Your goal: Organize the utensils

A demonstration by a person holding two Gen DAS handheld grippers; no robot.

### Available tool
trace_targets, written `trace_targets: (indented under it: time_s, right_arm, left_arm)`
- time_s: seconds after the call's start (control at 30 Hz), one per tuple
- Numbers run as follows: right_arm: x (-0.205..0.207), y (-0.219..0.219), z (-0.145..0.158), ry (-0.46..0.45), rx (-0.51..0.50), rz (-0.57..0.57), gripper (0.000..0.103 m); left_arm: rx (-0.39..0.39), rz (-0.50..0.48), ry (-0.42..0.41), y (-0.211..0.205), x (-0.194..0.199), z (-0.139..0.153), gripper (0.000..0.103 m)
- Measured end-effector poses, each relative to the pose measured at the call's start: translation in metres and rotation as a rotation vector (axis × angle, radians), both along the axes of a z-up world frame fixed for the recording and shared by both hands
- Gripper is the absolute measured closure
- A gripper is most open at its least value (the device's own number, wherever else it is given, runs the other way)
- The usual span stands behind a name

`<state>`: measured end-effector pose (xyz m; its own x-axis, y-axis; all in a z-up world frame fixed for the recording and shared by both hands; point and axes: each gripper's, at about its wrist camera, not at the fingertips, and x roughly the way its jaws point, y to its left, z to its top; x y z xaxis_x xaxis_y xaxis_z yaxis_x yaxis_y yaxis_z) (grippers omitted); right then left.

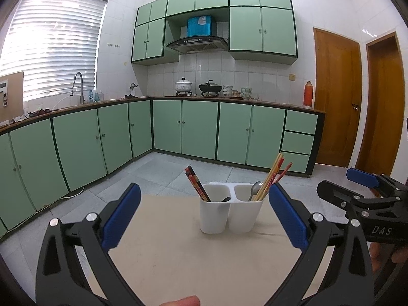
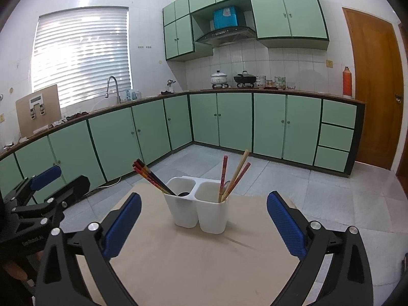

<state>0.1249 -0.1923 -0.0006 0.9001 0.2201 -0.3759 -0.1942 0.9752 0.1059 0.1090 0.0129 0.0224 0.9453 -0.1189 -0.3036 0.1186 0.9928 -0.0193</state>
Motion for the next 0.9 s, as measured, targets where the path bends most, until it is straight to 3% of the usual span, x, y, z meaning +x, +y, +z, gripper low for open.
trace_targets:
  time_s: [0.9]
  right_arm:
    - [-0.0001, 0.0069, 0.0031, -0.005, -0.012, 0.016, 0.006]
  left_arm:
    - [0.000, 0.009, 0.004, 0.0026, 0.0001, 0.0027, 0.006]
